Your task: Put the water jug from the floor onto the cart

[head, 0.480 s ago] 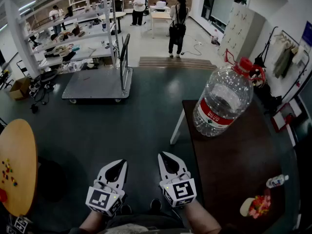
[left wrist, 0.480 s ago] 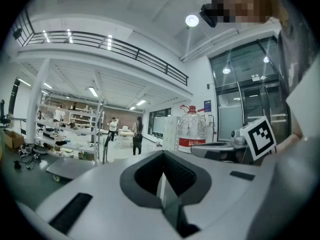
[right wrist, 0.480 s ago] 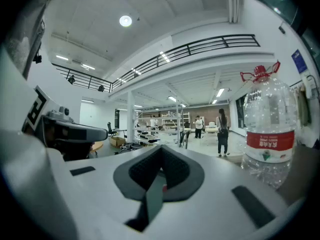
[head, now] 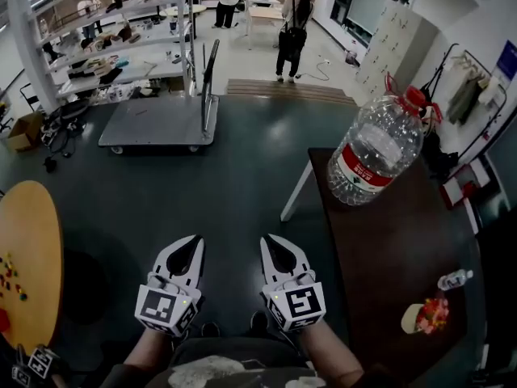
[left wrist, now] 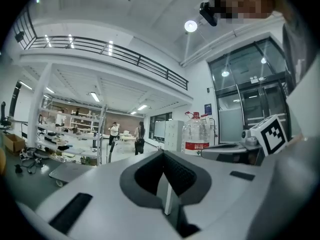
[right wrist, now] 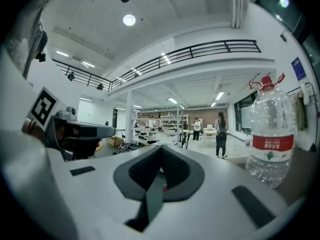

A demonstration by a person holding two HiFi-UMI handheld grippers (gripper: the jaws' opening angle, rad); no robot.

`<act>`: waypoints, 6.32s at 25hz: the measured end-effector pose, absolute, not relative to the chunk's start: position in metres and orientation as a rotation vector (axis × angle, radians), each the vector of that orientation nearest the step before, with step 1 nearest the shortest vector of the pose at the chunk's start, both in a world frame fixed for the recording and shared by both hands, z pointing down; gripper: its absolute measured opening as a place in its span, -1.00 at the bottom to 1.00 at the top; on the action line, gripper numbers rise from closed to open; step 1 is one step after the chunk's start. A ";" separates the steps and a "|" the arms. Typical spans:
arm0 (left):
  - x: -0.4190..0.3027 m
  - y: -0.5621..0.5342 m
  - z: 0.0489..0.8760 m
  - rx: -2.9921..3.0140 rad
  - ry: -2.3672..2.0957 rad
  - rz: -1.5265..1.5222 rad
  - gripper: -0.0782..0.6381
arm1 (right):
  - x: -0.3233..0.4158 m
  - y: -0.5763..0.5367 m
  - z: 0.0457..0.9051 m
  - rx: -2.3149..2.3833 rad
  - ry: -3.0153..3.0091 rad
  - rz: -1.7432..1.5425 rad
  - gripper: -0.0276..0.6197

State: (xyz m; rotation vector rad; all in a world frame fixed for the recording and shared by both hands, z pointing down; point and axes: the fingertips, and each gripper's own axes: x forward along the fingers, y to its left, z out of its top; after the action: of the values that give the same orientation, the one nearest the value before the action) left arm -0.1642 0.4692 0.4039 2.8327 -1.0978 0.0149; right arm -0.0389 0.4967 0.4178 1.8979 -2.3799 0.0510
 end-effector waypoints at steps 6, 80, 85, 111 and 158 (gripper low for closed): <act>-0.181 0.473 0.409 2.844 -1.032 0.006 -0.76 | -0.051 0.506 0.416 1.961 -2.316 0.036 -0.95; 0.279 0.121 0.287 2.970 0.689 -0.053 -0.76 | 0.328 0.286 0.172 2.822 -1.048 -0.285 -0.94; 0.313 0.139 0.277 2.888 0.941 -0.039 -0.76 | 0.321 0.286 0.186 2.836 -0.952 -0.202 -0.94; 0.407 0.131 0.277 2.835 1.056 0.062 -0.76 | 0.368 0.238 0.191 2.178 -1.242 0.486 -0.66; 0.331 -0.003 0.302 2.899 0.202 0.004 -0.76 | 0.347 0.129 0.154 1.681 -2.318 0.780 -0.83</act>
State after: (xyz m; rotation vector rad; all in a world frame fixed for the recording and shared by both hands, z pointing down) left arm 0.3307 -0.0032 0.3019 2.8992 0.2023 0.0040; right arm 0.3472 0.1294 0.1544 1.6806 -2.3184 0.7799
